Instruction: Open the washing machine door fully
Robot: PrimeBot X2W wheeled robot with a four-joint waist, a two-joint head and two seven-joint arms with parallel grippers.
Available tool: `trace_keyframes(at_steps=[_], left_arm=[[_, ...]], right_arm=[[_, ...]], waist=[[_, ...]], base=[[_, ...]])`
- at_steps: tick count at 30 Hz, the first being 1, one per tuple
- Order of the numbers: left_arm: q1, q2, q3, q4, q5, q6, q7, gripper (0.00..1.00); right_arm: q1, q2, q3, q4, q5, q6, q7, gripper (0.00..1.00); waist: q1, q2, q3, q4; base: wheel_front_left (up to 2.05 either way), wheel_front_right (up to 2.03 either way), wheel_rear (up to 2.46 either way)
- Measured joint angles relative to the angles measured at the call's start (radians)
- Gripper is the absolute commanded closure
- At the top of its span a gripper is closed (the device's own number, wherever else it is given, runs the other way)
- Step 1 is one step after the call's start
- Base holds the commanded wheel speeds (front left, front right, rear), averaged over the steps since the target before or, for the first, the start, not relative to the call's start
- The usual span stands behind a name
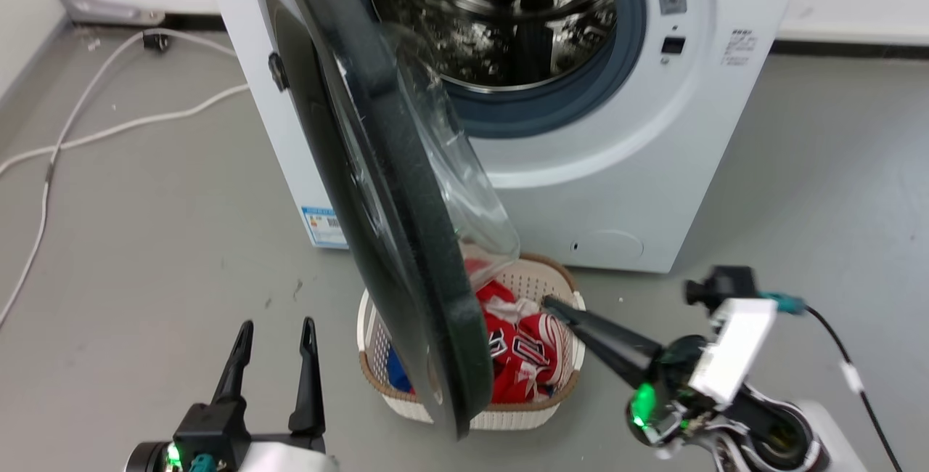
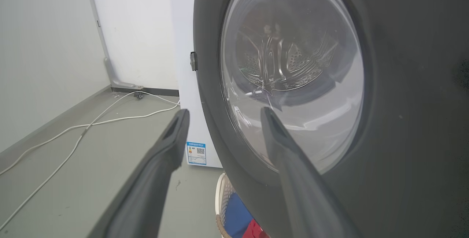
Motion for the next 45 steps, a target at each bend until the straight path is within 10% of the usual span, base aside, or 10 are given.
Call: trace_keyframes(at_steps=[20,21,22,23,24,29,38,45], left_arm=[[0.079,0.0,0.024,-0.022,0.006,0.014,0.0,0.0],[0.081,0.0,0.024,-0.022,0.007,0.014,0.0,0.0],[0.082,0.0,0.025,-0.024,0.007,0.014,0.0,0.0],[0.082,0.0,0.025,-0.024,0.007,0.014,0.0,0.0],[0.083,0.0,0.025,-0.025,0.007,0.014,0.0,0.0],[0.085,0.0,0.029,-0.027,0.007,0.014,0.0,0.0],[0.084,0.0,0.029,-0.028,0.009,0.009,0.0,0.0],[0.083,0.0,0.029,-0.029,0.009,0.009,0.0,0.0]], right_arm=[[0.237,0.032,-0.302,-0.144,-0.06,0.0,-0.474,1.0],[0.251,0.032,-0.297,-0.161,-0.1,0.0,-0.507,0.92],[0.269,0.033,-0.286,-0.193,-0.207,0.0,-0.602,0.62],[0.277,0.033,-0.277,-0.211,-0.272,0.0,-0.655,0.06],[0.283,0.033,-0.266,-0.223,-0.324,0.0,-0.709,0.0],[0.3,-0.026,-0.169,-0.229,-0.681,0.0,-0.918,0.0],[0.289,-0.011,-0.188,-0.31,-1.389,0.0,-0.934,0.0],[0.323,0.022,-0.222,-0.324,-1.594,0.0,-0.934,0.0]], waist=[[0.0,0.0,-0.104,-0.066],[0.0,0.0,-0.106,-0.068],[0.0,0.0,-0.109,-0.071],[0.0,0.0,-0.11,-0.072],[0.0,0.0,-0.11,-0.073],[0.0001,0.0,-0.107,-0.08],[0.0001,0.0,-0.094,-0.077],[0.0001,0.0,-0.09,-0.074]], base=[[0.0,0.0,0.0],[0.0,0.0,0.0],[0.0,0.0,0.0],[0.0,0.0,0.0],[0.0,0.0,0.0],[0.0,0.0,0.0],[0.0,0.0,0.0],[0.0,0.0,0.0]])
